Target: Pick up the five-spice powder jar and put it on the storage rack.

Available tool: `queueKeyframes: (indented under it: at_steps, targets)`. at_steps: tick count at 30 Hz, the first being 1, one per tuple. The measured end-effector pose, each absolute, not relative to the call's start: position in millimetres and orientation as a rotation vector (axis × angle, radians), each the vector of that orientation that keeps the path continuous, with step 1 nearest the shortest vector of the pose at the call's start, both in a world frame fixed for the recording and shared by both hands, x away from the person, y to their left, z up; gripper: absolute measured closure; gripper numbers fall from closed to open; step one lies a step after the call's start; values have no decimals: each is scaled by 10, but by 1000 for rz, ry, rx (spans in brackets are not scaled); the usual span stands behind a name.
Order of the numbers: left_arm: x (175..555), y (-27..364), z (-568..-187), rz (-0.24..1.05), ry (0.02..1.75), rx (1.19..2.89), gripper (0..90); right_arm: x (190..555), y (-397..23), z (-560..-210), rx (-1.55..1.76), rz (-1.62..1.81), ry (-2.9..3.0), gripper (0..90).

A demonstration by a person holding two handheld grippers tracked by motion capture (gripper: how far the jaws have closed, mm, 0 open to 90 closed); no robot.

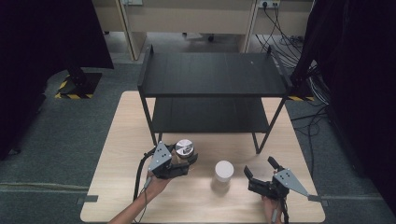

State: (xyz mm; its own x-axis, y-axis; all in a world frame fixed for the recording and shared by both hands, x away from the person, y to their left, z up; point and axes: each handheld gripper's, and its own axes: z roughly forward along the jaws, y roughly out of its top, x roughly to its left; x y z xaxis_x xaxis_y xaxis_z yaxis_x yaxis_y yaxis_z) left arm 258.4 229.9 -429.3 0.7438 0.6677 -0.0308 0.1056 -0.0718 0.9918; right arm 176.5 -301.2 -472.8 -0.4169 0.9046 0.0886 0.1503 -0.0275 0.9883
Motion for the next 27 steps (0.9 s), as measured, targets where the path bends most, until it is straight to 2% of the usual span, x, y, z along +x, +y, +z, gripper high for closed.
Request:
queueKeyframes:
  at_steps: [27]
  targets:
    - [2616, 2306, -3575, 487, 566, 1652, 307, 1770, -3010, -4727, 1119, 1502, 1617, 3]
